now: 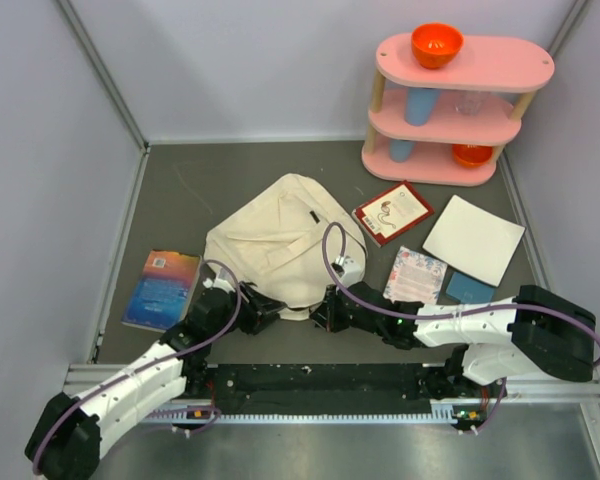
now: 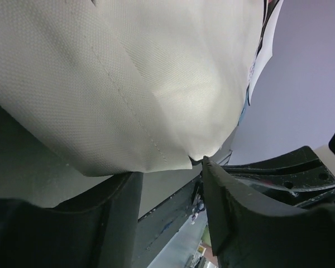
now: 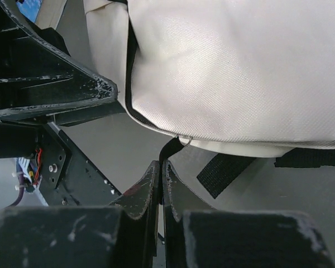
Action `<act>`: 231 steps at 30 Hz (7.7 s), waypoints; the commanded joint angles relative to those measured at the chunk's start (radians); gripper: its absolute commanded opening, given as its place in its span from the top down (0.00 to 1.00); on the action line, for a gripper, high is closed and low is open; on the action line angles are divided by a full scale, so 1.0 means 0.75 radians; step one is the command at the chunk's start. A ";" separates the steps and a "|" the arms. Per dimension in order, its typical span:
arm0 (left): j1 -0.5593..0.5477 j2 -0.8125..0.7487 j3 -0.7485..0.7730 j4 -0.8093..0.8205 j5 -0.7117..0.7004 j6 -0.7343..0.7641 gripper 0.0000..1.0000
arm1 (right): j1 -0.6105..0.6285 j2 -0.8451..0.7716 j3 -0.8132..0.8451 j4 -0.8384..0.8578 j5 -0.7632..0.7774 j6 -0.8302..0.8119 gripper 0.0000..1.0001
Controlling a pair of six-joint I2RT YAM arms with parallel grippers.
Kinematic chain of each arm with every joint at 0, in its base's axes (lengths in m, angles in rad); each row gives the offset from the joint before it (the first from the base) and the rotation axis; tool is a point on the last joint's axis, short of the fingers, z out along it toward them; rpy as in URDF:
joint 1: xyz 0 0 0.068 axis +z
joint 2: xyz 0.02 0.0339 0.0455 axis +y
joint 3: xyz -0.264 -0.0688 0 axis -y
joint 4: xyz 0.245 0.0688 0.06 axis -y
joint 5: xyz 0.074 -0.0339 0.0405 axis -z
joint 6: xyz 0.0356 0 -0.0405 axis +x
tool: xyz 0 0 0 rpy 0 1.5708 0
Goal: Pack the student bag
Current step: Unzip the student bag at the center of the board.
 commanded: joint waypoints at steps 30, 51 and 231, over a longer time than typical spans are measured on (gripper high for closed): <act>-0.005 -0.569 0.145 -0.790 -0.535 0.152 1.00 | -0.310 -0.173 -0.041 -0.129 -0.010 -0.140 1.00; -0.005 -0.567 0.525 -1.191 -0.762 0.397 0.14 | -0.319 -0.195 -0.148 0.016 -0.135 -0.121 1.00; -0.903 0.591 0.468 -0.015 -0.733 1.219 0.13 | -0.685 -0.636 -0.008 -0.522 -0.253 -0.175 0.31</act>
